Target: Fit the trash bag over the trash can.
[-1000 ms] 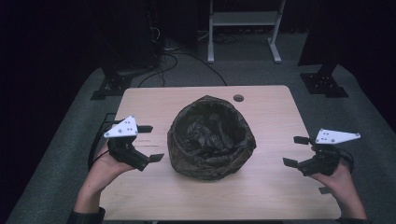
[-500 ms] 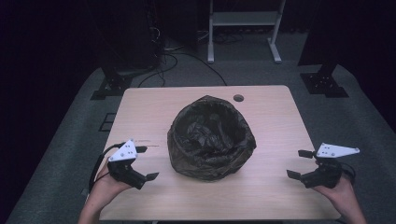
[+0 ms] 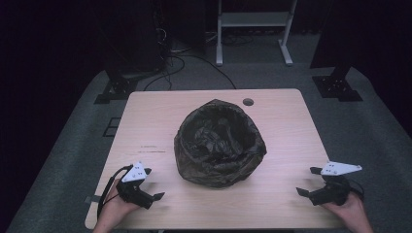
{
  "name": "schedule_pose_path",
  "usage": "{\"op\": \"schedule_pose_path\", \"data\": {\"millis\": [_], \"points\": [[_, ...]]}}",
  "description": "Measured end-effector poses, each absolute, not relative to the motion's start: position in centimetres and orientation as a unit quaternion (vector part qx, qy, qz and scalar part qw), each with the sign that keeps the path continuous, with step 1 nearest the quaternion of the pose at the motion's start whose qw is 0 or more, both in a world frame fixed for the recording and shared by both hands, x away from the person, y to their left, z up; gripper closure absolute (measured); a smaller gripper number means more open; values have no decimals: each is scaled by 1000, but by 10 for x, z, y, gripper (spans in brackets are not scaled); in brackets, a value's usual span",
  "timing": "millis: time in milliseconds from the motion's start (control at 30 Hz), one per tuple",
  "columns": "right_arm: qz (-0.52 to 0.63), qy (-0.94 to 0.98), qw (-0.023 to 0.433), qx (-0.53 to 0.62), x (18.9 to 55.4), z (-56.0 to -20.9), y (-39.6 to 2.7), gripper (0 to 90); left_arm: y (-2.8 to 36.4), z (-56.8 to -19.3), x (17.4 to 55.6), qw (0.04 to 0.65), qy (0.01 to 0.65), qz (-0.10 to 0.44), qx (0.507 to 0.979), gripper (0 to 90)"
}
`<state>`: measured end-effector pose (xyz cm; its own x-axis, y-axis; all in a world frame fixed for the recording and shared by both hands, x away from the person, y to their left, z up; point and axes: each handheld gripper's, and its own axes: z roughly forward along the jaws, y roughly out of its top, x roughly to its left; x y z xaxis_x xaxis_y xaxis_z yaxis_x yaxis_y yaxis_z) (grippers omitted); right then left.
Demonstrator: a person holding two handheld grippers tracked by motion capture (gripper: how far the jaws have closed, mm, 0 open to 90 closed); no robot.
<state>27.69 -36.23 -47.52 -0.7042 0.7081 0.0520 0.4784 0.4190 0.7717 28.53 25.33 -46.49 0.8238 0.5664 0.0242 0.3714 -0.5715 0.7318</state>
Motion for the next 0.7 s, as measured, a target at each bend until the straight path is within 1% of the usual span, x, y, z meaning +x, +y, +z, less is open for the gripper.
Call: {"op": "schedule_pose_path", "data": {"millis": [133, 200, 700], "points": [[377, 842, 145, 357, 278, -484, -360, 0, 255, -478, 283, 357, 274, 127, 884, 0], [368, 846, 145, 357, 278, -487, -358, 0, 257, -483, 283, 364, 277, 121, 881, 0], [357, 849, 146, 360, 278, -489, -356, 0, 259, -483, 281, 366, 279, 124, 879, 0]]}}
